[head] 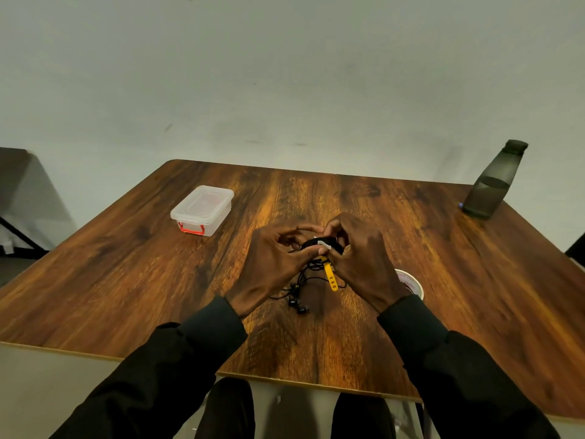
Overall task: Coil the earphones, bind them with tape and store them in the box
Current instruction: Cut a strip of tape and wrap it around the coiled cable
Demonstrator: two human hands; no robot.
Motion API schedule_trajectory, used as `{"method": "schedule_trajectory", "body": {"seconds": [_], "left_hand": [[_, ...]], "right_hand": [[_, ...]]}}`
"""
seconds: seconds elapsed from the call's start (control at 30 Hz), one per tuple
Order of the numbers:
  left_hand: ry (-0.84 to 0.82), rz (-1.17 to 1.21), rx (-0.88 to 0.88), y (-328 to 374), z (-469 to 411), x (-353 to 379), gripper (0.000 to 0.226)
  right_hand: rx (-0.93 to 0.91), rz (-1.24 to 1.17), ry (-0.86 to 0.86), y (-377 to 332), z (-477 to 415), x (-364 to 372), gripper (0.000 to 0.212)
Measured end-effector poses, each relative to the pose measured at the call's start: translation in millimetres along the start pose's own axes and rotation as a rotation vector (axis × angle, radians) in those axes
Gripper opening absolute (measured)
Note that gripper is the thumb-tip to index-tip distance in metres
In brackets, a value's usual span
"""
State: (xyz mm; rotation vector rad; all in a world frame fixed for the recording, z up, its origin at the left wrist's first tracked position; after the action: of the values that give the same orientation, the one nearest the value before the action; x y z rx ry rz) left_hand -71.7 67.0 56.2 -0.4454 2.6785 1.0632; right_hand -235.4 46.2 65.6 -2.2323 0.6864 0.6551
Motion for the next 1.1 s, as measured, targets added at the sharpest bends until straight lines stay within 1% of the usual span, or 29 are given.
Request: {"method": "schedule_trajectory", "body": {"seconds": [0.1, 0.23, 0.37, 0.57, 0.63, 0.77, 0.87, 0.9, 0.97, 1.03, 1.1], "left_hand": [[0.037, -0.079, 0.037, 0.1, 2.3, -1.6, 0.026], [0.041, -0.083, 0.075, -1.7, 3.3, -0.4, 0.020], [0.020, -0.092, 0.118, -2.4, 4.2, -0.4, 0.021], [-0.010, -0.029, 0.066, -9.8, 6.5, 0.5, 0.017], [-0.020, -0.014, 0.031, -14.3, 7.3, 1.0, 0.017], [-0.032, -0.019, 0.001, -17.6, 6.8, -0.1, 0.017], [-0.040, 0.020, -0.004, -15.5, 5.9, -2.1, 0.016], [-0.042, 0.027, -0.005, -15.4, 6.2, -2.6, 0.016], [-0.044, 0.027, -0.016, -17.6, 7.6, -2.8, 0.015], [-0.040, 0.024, -0.013, -17.9, 10.1, -1.2, 0.014], [-0.026, 0.013, -0.017, -17.9, 12.9, 0.8, 0.016]], "right_hand": [[0.056, -0.079, 0.014, 1.9, -0.2, -0.9, 0.032], [0.142, -0.154, -0.022, 5.8, -0.3, 3.8, 0.047], [0.186, -0.228, -0.079, 11.5, 0.2, 7.3, 0.052], [0.288, -0.441, -0.182, 18.4, 0.4, 9.8, 0.037], [0.335, -0.536, -0.226, 20.0, -1.3, 8.9, 0.036], [0.404, -0.649, -0.380, 24.2, -2.3, 9.2, 0.037], [0.570, -0.936, -0.458, 32.0, -1.7, 11.4, 0.042], [0.607, -0.977, -0.454, 34.0, -2.3, 11.9, 0.040], [0.627, -0.940, -0.417, 39.2, -3.7, 14.4, 0.025], [0.626, -0.867, -0.392, 42.1, -2.7, 18.5, 0.022], [0.635, -0.852, -0.365, 41.9, -0.6, 20.7, 0.023]]}}
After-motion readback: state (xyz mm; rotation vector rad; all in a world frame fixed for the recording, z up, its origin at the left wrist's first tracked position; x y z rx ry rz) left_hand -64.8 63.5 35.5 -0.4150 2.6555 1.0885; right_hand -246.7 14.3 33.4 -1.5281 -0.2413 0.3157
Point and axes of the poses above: each hand's wrist, its own z-axis away from the middle knuckle, its own x-axis out of the palm, y = z × x, the point moved 5 cm from there along -z, towards the middle knuckle, and after that the axes turned 8 degrees about x, right-handed, at the moved point
